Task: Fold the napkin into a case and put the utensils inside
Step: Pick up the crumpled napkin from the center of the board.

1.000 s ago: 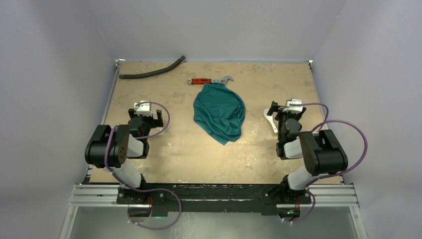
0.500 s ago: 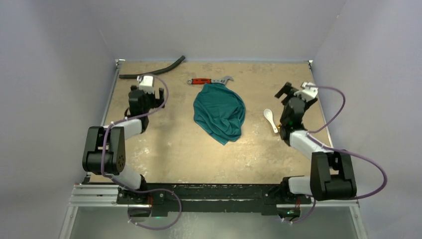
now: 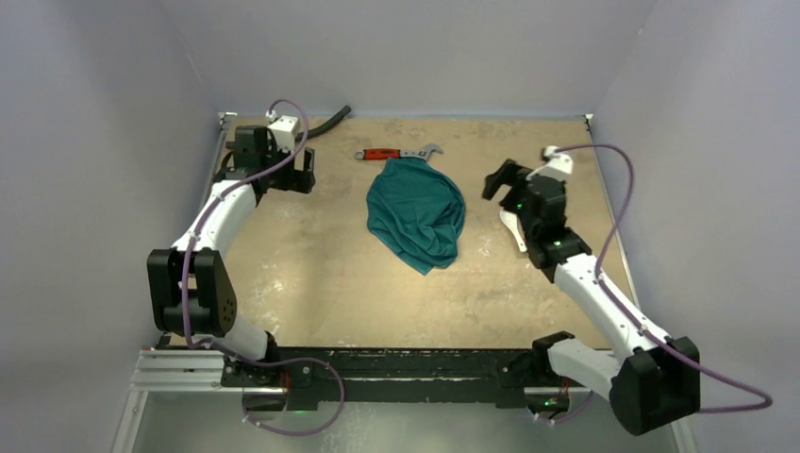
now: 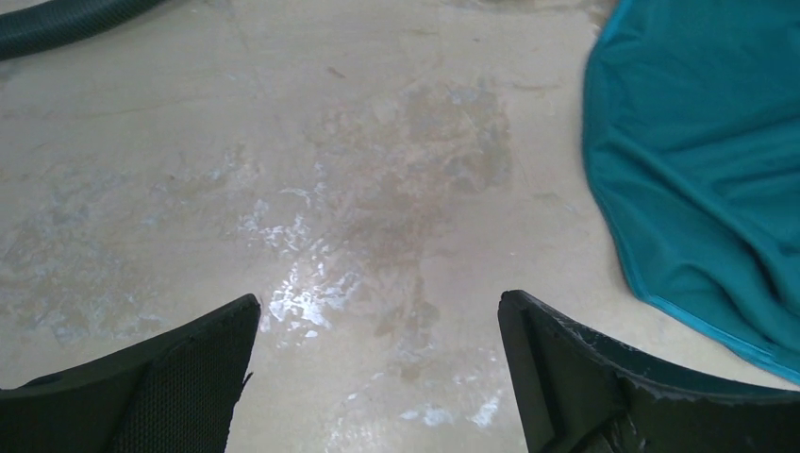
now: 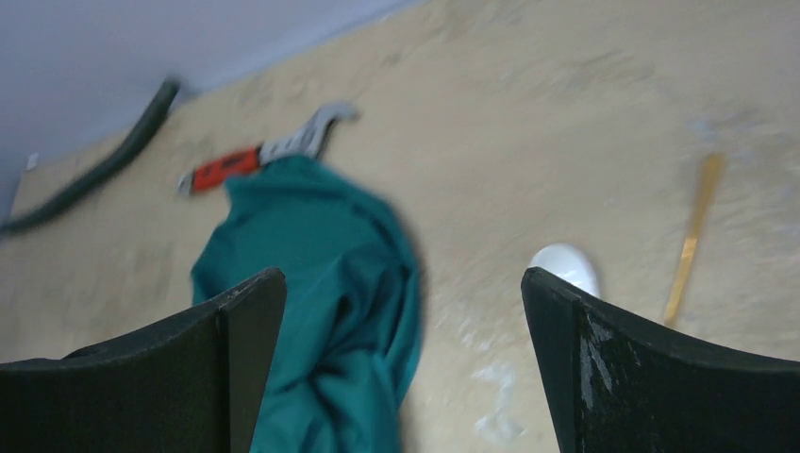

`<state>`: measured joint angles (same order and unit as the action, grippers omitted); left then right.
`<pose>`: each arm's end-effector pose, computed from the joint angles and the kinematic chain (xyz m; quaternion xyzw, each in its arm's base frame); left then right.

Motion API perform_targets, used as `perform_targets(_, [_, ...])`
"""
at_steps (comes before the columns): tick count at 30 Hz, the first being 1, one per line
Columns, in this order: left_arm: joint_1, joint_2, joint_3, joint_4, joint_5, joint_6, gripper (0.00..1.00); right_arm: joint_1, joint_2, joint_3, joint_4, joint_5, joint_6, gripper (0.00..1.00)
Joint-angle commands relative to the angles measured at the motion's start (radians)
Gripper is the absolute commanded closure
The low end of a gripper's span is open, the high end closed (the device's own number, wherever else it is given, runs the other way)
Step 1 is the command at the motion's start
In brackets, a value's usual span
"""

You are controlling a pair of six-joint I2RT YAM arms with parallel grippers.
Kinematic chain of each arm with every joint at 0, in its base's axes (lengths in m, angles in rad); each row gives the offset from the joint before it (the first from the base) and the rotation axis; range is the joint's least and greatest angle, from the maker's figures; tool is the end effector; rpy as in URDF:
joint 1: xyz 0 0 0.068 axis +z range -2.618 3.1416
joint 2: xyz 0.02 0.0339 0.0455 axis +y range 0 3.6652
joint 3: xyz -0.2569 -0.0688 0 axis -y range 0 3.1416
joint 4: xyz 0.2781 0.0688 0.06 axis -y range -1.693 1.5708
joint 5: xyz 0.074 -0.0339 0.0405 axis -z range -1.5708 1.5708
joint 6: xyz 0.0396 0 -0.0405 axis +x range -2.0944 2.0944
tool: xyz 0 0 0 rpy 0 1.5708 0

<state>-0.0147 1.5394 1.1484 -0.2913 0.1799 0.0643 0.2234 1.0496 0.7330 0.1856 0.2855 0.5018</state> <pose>0.3794 -0.0127 0.2485 0.0741 0.8971 -0.0705 0.4299 0.2814 0.0525 0.2921 0.1962 0.7240 0.1315 0.6481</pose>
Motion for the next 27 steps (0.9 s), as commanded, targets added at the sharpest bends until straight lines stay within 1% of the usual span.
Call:
perform_targets(1, [0.0,0.059,0.164,-0.282,0.138,0.024,0.03,0.244,0.013,0.065,-0.17,0.108,-0.047,0.02])
perform_targets(4, [0.007,0.131,0.251,-0.396,0.171,0.042,0.04,0.397,0.089,0.119,-0.253,0.215,-0.074,0.02])
perform_targets(7, [0.006,0.164,0.289,-0.449,0.161,0.072,0.04,0.501,0.189,0.182,-0.285,0.231,-0.11,0.02])
perform_targets(10, [0.006,0.168,0.299,-0.477,0.158,0.093,0.04,0.591,0.305,0.238,-0.275,0.205,-0.117,0.03])
perform_targets(13, [0.007,0.164,0.292,-0.484,0.159,0.095,0.04,0.633,0.401,0.274,-0.222,0.142,-0.131,0.07])
perform_targets(17, [-0.009,0.163,0.286,-0.522,0.174,0.124,0.04,0.637,0.525,0.319,-0.193,0.061,-0.136,0.13])
perform_targets(19, [-0.039,0.155,0.281,-0.542,0.14,0.161,0.03,0.637,0.578,0.323,-0.19,0.031,-0.13,0.14])
perform_targets(21, [-0.097,0.135,0.264,-0.538,0.046,0.197,0.01,0.635,0.621,0.318,-0.167,0.01,-0.127,0.17])
perform_targets(23, [-0.145,0.11,0.243,-0.525,0.005,0.216,0.01,0.634,0.657,0.323,-0.145,0.032,-0.134,0.23])
perform_targets(24, [-0.159,0.098,0.231,-0.511,0.009,0.212,0.01,0.629,0.673,0.33,-0.139,0.037,-0.135,0.28])
perform_targets(26, [-0.178,0.072,0.209,-0.478,0.03,0.199,0.01,0.615,0.693,0.351,-0.136,0.044,-0.133,0.42])
perform_targets(27, [-0.188,0.062,0.201,-0.463,0.034,0.195,0.02,0.604,0.698,0.362,-0.135,0.043,-0.133,0.55])
